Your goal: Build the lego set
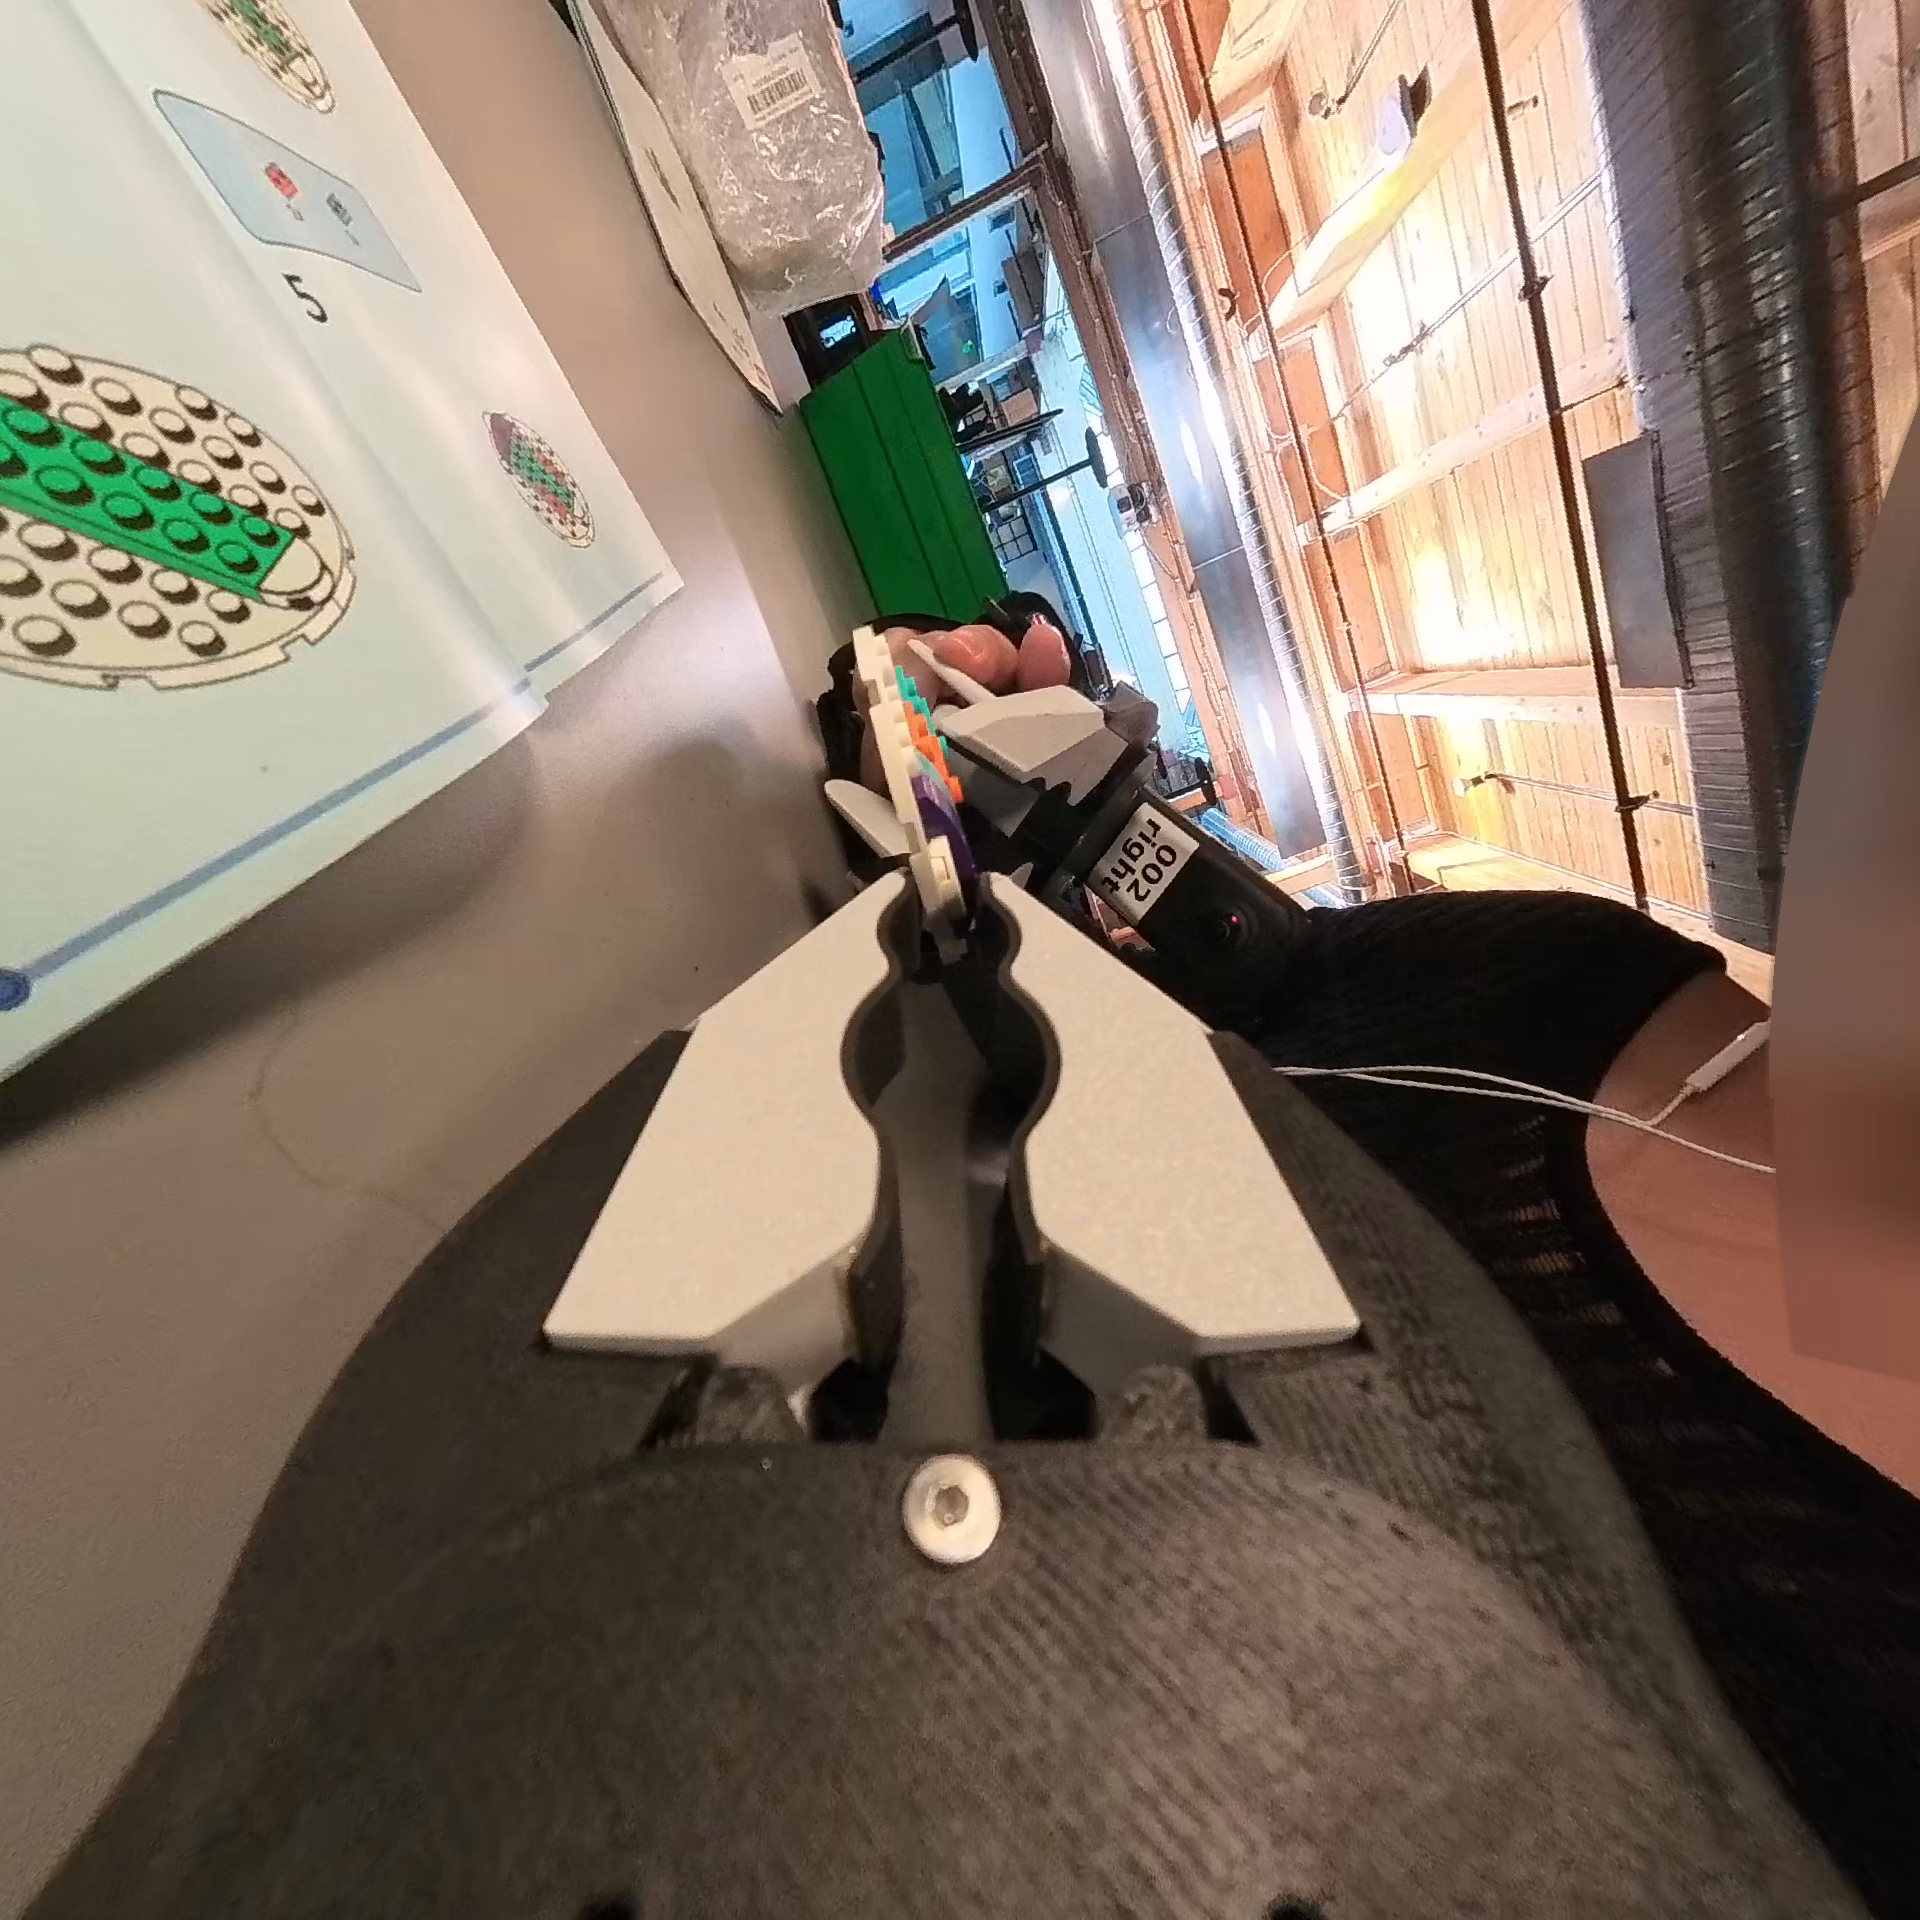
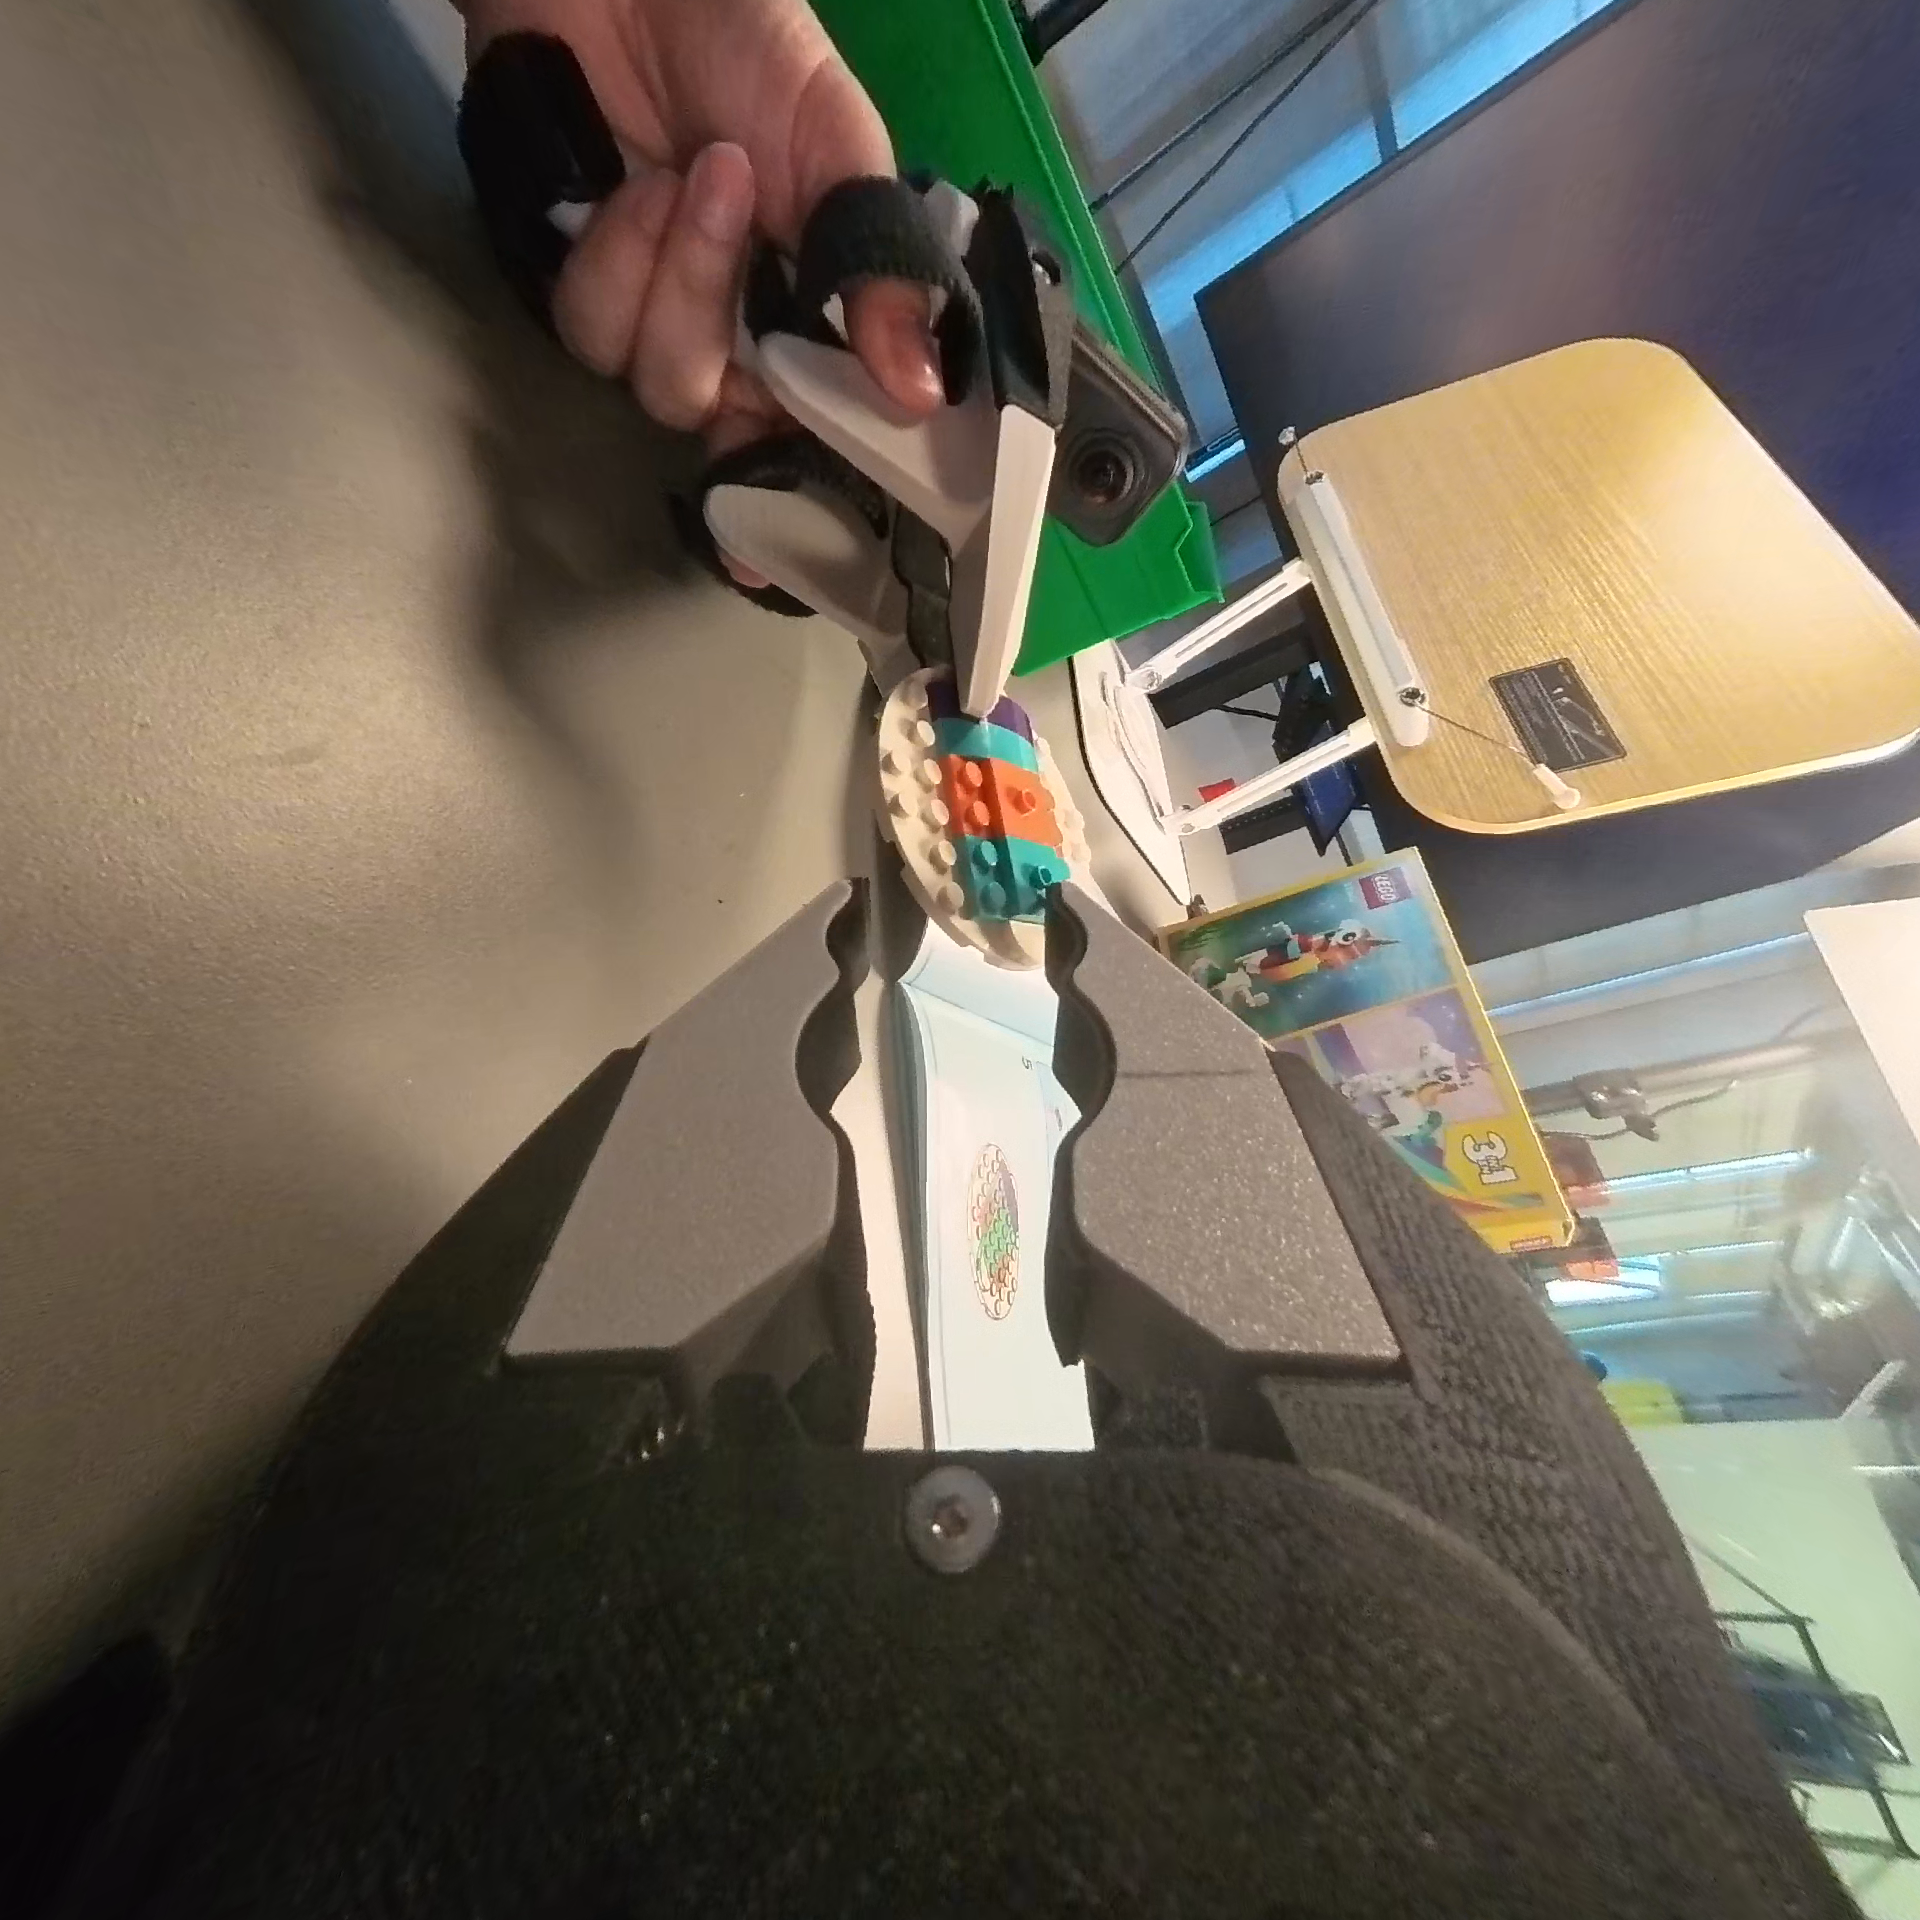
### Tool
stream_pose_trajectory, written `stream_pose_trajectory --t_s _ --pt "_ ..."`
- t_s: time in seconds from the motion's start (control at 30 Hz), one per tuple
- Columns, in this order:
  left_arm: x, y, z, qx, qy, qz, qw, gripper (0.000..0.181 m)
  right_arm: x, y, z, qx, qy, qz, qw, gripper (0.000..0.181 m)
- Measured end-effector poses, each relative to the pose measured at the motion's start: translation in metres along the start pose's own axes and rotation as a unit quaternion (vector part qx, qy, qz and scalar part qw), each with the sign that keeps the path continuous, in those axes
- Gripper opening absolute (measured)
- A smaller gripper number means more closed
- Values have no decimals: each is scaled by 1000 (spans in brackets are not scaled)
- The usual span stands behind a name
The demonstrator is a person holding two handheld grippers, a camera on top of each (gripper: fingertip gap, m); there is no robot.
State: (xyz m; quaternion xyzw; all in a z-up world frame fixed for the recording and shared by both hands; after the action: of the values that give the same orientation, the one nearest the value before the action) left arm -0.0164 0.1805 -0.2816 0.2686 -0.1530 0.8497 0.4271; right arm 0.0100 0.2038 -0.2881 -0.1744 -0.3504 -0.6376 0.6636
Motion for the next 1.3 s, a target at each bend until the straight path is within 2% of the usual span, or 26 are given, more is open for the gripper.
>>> stream_pose_trajectory --t_s 0.53,0.63,0.73,0.87,0.93,1.03,1.13,1.3 --pt "0 0 0 0 -1 0 1000 8 -2 1 2 -4 -1 -1 1000 33" --pt "0 0 -1 5 -1 -2 1000 8 -2 3 -3 38 -64 6 997 40" --pt "-2 -1 -5 20 -4 -7 1000 8 -2 4 -9 108 -192 19 975 52" --pt "-4 -2 -2 15 -12 -12 1000 8 4 12 9 121 -292 58 947 52" --pt "-4 -2 -1 12 -11 -12 1000 8 7 17 14 127 -324 79 934 45" --pt "-5 -2 -1 11 -13 -17 1000 8 10 21 16 151 -363 91 915 39" --pt "-9 -4 0 9 -17 -30 999 8 13 20 12 178 -383 90 902 42" --pt "-18 -8 0 15 -25 -62 998 8 12 16 1 188 -362 64 911 47"
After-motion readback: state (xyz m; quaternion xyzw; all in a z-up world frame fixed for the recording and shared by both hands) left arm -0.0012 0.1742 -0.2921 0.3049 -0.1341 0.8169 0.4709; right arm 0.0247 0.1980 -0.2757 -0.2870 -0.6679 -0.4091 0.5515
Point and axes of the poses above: each gripper's, where its closed fingertips meet, y back along the fingers, x out of its top, z = x × y across the jaws, the point moved 1 cm from there along y, back along the fingers, and after that the axes turned 13 degrees about -y, right-handed, at the moved point
